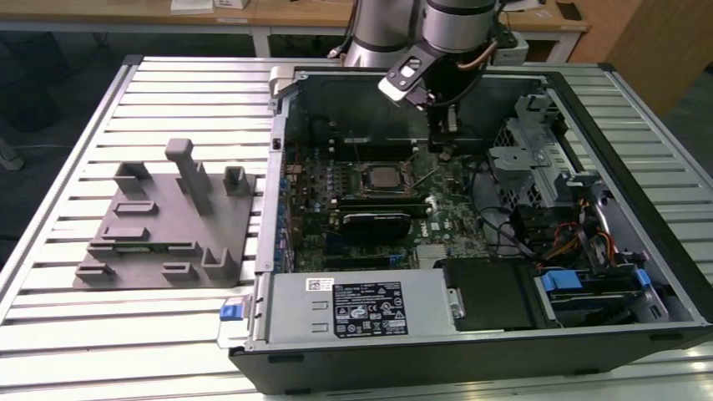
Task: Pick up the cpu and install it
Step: 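Close the cpu cover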
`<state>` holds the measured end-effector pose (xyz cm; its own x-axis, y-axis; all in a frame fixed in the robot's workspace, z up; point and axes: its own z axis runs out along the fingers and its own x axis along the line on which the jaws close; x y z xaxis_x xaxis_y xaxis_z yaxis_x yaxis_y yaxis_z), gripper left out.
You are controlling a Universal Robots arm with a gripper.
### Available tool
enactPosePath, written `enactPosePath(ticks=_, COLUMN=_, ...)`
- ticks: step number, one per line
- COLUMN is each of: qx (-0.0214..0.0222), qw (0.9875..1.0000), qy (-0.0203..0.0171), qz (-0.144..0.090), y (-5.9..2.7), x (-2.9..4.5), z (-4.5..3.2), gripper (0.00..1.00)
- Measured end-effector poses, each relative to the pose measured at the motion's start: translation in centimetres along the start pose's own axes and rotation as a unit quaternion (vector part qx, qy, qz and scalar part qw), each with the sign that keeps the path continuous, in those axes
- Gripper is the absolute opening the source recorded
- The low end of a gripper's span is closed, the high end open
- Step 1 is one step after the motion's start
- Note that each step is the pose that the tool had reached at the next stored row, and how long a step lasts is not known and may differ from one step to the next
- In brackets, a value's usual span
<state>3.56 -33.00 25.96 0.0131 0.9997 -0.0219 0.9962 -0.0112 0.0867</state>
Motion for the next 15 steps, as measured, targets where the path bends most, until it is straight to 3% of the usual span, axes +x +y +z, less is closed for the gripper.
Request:
enactPosePath(ticks=6, qx=0.0, qw=1.0, qy=0.0001, qz=0.0, y=1.59, x=0.03, z=0.2, gripper=0.11)
enactPosePath(ticks=15, qx=0.0043, qw=1.0, qy=-0.0001, qz=0.0, y=1.88, x=0.06, z=1.71, gripper=0.11)
